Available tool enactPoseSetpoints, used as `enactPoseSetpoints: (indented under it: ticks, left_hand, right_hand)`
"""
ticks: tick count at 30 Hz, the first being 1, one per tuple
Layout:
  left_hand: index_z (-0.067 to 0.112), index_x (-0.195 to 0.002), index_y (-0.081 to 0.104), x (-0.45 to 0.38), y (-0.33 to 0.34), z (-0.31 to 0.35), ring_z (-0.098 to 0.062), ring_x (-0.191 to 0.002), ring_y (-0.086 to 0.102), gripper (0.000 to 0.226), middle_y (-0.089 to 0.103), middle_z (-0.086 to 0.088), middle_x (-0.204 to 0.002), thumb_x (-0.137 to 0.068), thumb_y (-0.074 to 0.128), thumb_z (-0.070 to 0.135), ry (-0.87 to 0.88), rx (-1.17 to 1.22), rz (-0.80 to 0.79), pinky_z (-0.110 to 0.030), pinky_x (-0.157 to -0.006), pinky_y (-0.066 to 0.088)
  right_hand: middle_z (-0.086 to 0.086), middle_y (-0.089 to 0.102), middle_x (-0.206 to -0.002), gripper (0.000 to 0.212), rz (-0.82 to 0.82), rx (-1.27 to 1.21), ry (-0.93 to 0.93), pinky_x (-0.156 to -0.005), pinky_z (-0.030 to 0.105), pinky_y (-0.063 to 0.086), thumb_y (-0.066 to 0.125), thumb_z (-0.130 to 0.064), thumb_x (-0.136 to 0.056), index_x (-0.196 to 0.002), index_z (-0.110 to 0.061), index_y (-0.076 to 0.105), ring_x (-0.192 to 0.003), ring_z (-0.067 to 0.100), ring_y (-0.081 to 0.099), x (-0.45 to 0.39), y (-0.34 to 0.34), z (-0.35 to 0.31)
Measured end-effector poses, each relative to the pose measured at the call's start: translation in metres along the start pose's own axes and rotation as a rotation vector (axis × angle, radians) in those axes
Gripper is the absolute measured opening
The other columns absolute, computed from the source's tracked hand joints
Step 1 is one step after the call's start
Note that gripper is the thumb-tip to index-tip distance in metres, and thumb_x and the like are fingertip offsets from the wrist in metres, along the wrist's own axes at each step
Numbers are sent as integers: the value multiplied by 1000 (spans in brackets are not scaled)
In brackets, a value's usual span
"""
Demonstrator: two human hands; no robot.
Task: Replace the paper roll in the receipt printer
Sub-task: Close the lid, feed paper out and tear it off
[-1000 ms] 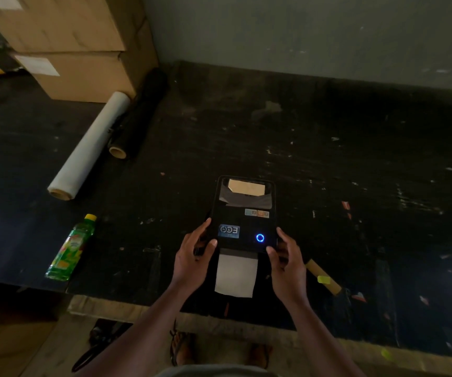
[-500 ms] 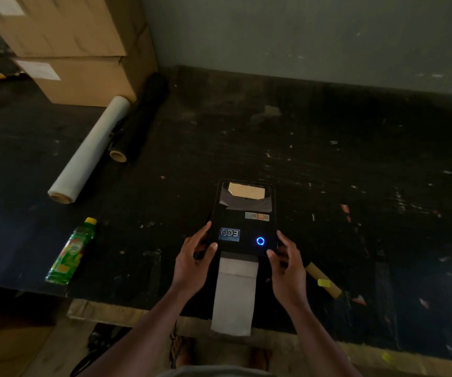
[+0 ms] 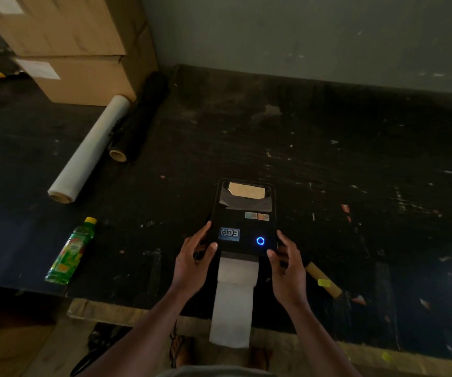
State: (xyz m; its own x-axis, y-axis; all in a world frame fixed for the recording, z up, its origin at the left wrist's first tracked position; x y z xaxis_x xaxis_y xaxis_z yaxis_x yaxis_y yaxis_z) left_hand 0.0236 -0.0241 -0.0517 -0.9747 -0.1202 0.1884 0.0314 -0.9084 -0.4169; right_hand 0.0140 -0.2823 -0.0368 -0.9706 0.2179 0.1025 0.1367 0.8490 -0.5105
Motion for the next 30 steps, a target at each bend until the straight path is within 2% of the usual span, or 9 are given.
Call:
enactPoseSetpoints:
  ticks: [3, 8, 11, 15, 18, 22, 24, 28, 30]
  left_hand:
    - [65, -149, 34, 0, 0, 0, 10, -108, 55, 59, 47, 15, -138, -101, 61, 45, 2, -3, 1, -9, -73, 46]
    - [65, -149, 35, 0, 0, -1, 3, -113, 56, 59, 47, 12, -142, -101, 61, 43, -7, 19, -4, -13, -81, 47]
    - [67, -148, 34, 1, 0, 0, 8, -110, 54, 59, 45, 15, -141, -101, 61, 44, 0, 2, 2, -14, -82, 47]
    - [69, -147, 33, 1, 0, 1, 10, -110, 53, 58, 44, 19, -139, -101, 60, 45, 10, -11, -3, -15, -79, 49]
    - [72, -144, 32, 1, 0, 2, 4, -114, 56, 58, 44, 18, -140, -101, 60, 46, 17, -12, 0, -15, -82, 48]
    - [73, -144, 32, 1, 0, 2, 8, -110, 55, 57, 44, 17, -140, -100, 60, 48, 16, -12, 1, -16, -83, 49]
    - [74, -143, 31, 1, 0, 2, 6, -111, 56, 57, 44, 17, -139, -100, 60, 49, 18, -15, -1, -18, -84, 50]
    - [70, -147, 33, 1, 0, 2, -7, -123, 55, 57, 42, 18, -141, -100, 60, 50, 4, -12, -6, -30, -94, 54]
    - [68, -148, 33, 0, -1, 2, -4, -120, 56, 58, 43, 17, -141, -99, 60, 50, 6, -14, -6, -24, -90, 53]
  right_hand:
    - [-16, 48, -131, 57, -7, -7, 8, -81, 13, 41, 61, -39, -100, -152, -41, 40, -111, -7, 53, 0, 0, 1]
    - [-15, 48, -132, 57, -13, -16, 18, -84, 17, 44, 62, -38, -100, -152, -41, 40, -110, -4, 53, -1, 0, 2]
    - [-13, 50, -130, 57, -10, -15, 15, -86, 21, 47, 62, -38, -99, -152, -41, 41, -111, -2, 55, 0, -1, 2]
    - [-12, 51, -131, 57, -10, -8, 11, -84, 19, 46, 62, -37, -99, -152, -40, 41, -113, 2, 57, 0, -2, 1]
    - [-14, 49, -132, 57, -11, 1, -1, -83, 16, 46, 62, -37, -99, -152, -39, 41, -111, -2, 56, 0, -2, 0]
    - [-15, 49, -132, 57, -14, -7, 4, -85, 19, 47, 62, -37, -99, -152, -39, 41, -112, 0, 56, 0, -3, -1]
    - [-14, 49, -132, 57, -14, -8, 8, -84, 17, 45, 62, -37, -99, -152, -40, 41, -112, 0, 56, 0, -2, -1]
    - [-13, 51, -130, 57, -14, -13, 21, -80, 14, 43, 62, -37, -99, -152, -41, 41, -108, -8, 54, 0, -2, -1]
    - [-13, 51, -129, 57, -15, -17, 27, -80, 14, 43, 63, -36, -99, -151, -41, 42, -108, -9, 53, 0, -2, -2]
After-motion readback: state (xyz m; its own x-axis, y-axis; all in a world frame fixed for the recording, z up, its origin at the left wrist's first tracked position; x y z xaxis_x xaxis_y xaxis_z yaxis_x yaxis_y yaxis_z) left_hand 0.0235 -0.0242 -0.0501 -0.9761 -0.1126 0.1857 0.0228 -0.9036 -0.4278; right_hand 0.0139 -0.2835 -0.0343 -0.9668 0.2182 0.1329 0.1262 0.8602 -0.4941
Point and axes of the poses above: each hand's wrist, its own x-axis away from the middle knuckle, its own y-axis out of the palm, z = x × y, the point moved 5 cm from there along -x, towards the middle knuckle
